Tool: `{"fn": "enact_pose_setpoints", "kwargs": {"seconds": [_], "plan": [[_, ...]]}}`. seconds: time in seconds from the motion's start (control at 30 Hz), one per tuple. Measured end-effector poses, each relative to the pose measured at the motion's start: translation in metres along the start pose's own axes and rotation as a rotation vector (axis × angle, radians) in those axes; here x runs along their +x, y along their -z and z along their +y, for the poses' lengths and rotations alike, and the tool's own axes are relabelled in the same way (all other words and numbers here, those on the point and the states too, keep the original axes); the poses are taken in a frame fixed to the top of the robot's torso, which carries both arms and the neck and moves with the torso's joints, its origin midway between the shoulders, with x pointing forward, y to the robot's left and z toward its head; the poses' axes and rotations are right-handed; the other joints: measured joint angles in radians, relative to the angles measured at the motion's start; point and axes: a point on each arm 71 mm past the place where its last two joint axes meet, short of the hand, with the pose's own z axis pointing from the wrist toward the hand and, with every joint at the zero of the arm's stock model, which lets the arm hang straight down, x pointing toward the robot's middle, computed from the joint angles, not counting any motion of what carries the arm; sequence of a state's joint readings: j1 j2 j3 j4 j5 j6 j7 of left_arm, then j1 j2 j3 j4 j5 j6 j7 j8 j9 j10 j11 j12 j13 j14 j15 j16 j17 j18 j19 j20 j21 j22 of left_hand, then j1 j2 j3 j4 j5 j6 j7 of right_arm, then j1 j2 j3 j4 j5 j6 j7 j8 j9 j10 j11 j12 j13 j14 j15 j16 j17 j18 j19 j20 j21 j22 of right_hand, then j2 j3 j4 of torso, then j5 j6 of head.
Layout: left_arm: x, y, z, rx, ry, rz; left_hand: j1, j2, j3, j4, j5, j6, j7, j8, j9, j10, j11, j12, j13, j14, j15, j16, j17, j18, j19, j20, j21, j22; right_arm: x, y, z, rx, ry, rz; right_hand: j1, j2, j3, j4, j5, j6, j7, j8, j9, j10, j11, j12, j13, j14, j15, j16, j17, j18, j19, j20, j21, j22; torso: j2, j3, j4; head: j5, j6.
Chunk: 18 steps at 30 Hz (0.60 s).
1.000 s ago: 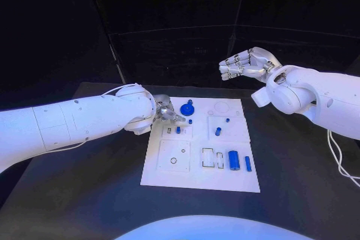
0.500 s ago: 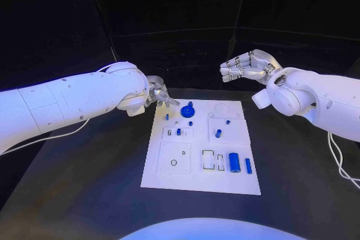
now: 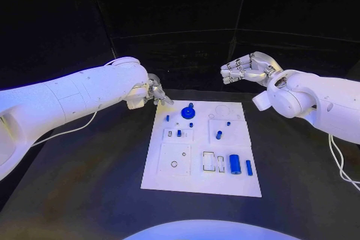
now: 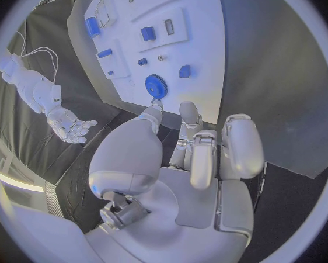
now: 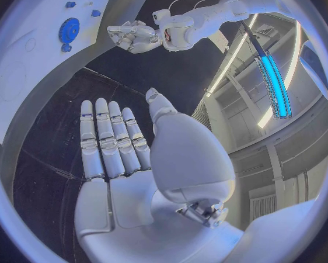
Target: Assemble the parts on the task board
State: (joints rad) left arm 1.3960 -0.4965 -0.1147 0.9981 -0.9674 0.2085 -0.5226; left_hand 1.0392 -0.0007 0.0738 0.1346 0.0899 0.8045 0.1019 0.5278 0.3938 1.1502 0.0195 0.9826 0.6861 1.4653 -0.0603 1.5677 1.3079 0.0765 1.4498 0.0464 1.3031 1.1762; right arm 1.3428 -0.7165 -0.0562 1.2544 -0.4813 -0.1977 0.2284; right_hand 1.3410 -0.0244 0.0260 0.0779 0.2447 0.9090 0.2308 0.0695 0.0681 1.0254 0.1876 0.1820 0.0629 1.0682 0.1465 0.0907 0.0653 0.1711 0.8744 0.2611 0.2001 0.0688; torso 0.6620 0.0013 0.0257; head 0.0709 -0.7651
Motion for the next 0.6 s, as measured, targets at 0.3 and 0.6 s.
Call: {"fn": "enact_pose_setpoints", "kwargs": {"seconds": [0.3, 0.6], "plan": [[0.009, -0.011, 0.001, -0.026, -0.028, 0.046, 0.005, 0.005, -0.034, 0.019, 0.0, 0.016, -0.002, -0.001, -0.013, 0.0, 0.0, 0.009, 0.004, 0.004, 0.004, 0.0, 0.0, 0.0, 0.004, 0.004, 0.006, 0.013, 0.002, -0.001, 0.001, -0.001, -0.001, 0.003, 0.0, 0.0, 0.0, 0.0, 0.0, 0.0, 0.0, 0.0, 0.0, 0.0, 0.0, 0.0, 0.0, 0.0, 0.0, 0.0, 0.0, 0.0, 0.0, 0.0, -0.004, 0.0, 0.0, -0.0003, -0.0014, 0.001, -0.002], [0.019, -0.017, 0.002, -0.036, -0.043, 0.065, 0.004, 0.005, -0.063, 0.031, 0.0, 0.027, -0.006, -0.004, -0.017, 0.008, 0.0, 0.021, 0.008, 0.004, 0.004, 0.0, 0.0, 0.0, 0.007, 0.007, 0.015, 0.025, 0.003, -0.002, 0.001, -0.002, -0.001, 0.005, 0.0, 0.0, 0.0, 0.0, 0.0, 0.0, 0.0, 0.0, 0.0, 0.0, 0.0, 0.0, 0.0, 0.0, 0.0, 0.0, 0.0, 0.0, 0.0, 0.0, -0.004, 0.0, 0.0, -0.0004, 0.0, 0.005, -0.005]]}}
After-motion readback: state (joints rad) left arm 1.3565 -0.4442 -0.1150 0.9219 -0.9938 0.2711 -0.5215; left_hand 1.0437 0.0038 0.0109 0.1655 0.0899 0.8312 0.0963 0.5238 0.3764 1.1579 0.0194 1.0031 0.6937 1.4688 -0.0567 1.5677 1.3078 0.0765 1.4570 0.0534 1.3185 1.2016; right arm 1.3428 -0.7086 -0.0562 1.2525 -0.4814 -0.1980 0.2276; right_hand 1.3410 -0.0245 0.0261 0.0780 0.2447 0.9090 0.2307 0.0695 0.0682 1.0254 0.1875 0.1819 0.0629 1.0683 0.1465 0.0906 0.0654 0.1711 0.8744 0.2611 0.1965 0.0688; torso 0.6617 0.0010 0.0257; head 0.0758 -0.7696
